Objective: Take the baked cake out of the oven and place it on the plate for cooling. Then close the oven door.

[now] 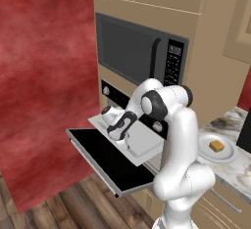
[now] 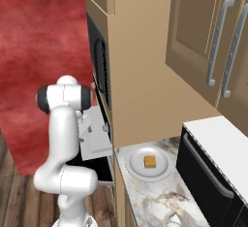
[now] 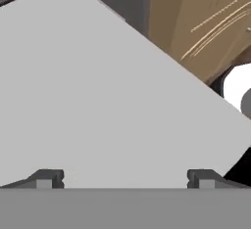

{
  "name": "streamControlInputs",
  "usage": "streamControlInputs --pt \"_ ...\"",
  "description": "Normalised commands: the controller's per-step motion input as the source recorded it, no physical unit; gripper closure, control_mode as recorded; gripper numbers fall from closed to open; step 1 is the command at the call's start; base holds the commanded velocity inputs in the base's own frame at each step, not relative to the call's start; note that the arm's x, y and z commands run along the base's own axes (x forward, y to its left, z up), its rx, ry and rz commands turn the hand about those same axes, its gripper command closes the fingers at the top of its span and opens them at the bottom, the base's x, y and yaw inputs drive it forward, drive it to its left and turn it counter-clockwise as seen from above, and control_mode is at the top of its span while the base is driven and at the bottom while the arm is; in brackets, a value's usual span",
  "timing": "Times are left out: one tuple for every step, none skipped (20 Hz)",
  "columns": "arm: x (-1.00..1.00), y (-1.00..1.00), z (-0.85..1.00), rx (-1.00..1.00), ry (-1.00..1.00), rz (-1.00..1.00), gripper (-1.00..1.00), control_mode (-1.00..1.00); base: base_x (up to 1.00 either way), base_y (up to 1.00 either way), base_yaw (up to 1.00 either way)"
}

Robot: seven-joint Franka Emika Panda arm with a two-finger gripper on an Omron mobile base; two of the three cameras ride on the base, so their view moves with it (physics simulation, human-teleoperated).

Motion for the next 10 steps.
streamControlInputs --pt "0.66 0.01 -0.69 0.00 0.04 0.06 -1.00 -1.00 0.00 0.00 0.00" --pt "0.50 0.02 -0.66 0.00 0.01 0.07 -1.00 -1.00 0.00 0.00 0.00" --pt "0.49 0.00 -0.79 0.00 0.01 0.07 -1.00 -1.00 0.00 0.00 0.00" --pt "0.45 0.03 -0.82 0.00 0.00 0.08 -1.00 -1.00 0.00 0.00 0.00" --pt "0.49 0.06 -0.89 0.00 0.00 0.07 -1.00 -1.00 0.00 0.00 0.00" --pt "0.52 0.00 -0.84 0.00 0.00 0.07 -1.00 -1.00 0.00 0.00 0.00" --pt "0.46 0.00 -0.87 0.00 0.00 0.06 -1.00 -1.00 0.00 0.00 0.00" --pt "0.49 0.00 -0.80 0.00 0.00 0.05 -1.00 -1.00 0.00 0.00 0.00" --pt "0.49 0.00 -0.79 0.00 0.00 0.04 -1.00 -1.00 0.00 0.00 0.00" --pt "0.47 0.00 -0.72 -0.01 0.00 0.02 -1.00 -1.00 0.00 0.00 0.00"
